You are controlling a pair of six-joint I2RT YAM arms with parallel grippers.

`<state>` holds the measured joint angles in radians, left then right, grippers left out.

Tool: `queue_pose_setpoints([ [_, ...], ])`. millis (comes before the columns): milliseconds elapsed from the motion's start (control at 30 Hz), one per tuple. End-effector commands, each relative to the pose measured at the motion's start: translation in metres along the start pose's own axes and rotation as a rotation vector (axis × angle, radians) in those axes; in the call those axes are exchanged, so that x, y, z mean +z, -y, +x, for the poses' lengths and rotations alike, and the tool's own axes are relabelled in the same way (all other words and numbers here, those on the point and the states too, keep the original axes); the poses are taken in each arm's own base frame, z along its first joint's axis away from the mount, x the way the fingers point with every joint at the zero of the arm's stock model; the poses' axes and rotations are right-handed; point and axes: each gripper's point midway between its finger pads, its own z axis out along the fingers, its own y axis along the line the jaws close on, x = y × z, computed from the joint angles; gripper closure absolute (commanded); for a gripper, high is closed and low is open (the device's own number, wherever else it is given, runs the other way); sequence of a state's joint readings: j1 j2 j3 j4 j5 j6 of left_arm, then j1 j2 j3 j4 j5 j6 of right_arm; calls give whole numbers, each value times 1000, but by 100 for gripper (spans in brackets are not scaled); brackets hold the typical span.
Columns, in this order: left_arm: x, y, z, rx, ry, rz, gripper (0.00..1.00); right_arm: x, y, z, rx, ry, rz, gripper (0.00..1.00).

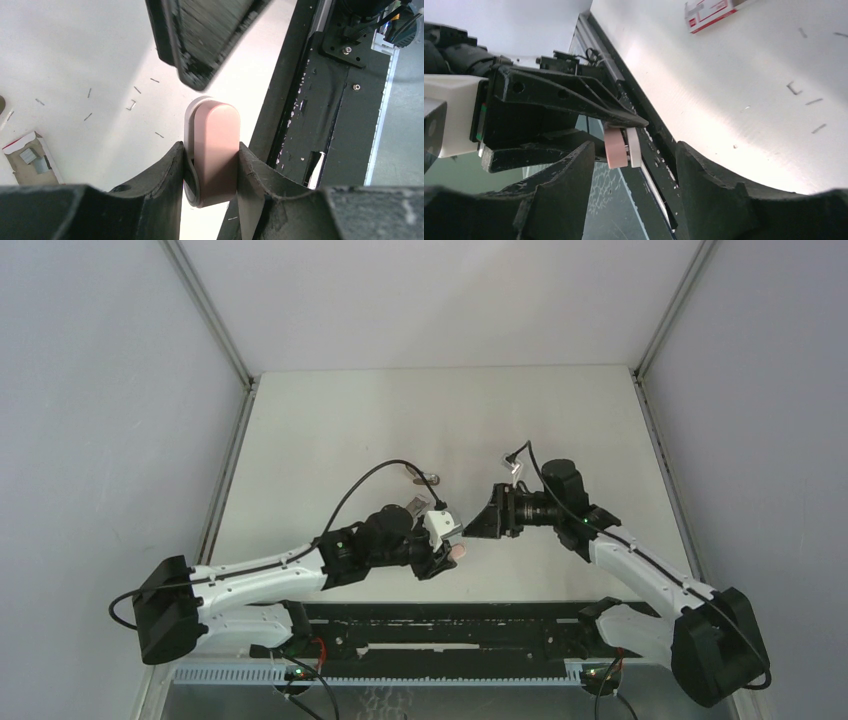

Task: Load the staples into the stapler

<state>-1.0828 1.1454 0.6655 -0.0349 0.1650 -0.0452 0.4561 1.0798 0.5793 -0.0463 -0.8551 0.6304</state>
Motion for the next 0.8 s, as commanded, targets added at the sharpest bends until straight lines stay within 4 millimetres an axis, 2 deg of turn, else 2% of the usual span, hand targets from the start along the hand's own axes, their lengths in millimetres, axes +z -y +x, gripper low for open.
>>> queue_pose_setpoints([
  [0, -3, 7, -28, 0, 98, 28, 100, -10, 7, -21, 33, 89, 64, 43],
  [100, -4, 7, -30, -1, 112, 30, 100, -8, 18, -15, 80, 68, 81, 49],
  [233, -4, 8, -30, -3, 113, 34, 100, 0, 13, -1, 89, -1, 38, 56],
  [433, -5, 8, -30, -7, 118, 33, 100, 6, -3, 6, 67, -38, -21, 60],
  [767, -9, 6, -35, -28, 166, 17, 100, 8, 6, 24, 110, -92, -19, 71],
])
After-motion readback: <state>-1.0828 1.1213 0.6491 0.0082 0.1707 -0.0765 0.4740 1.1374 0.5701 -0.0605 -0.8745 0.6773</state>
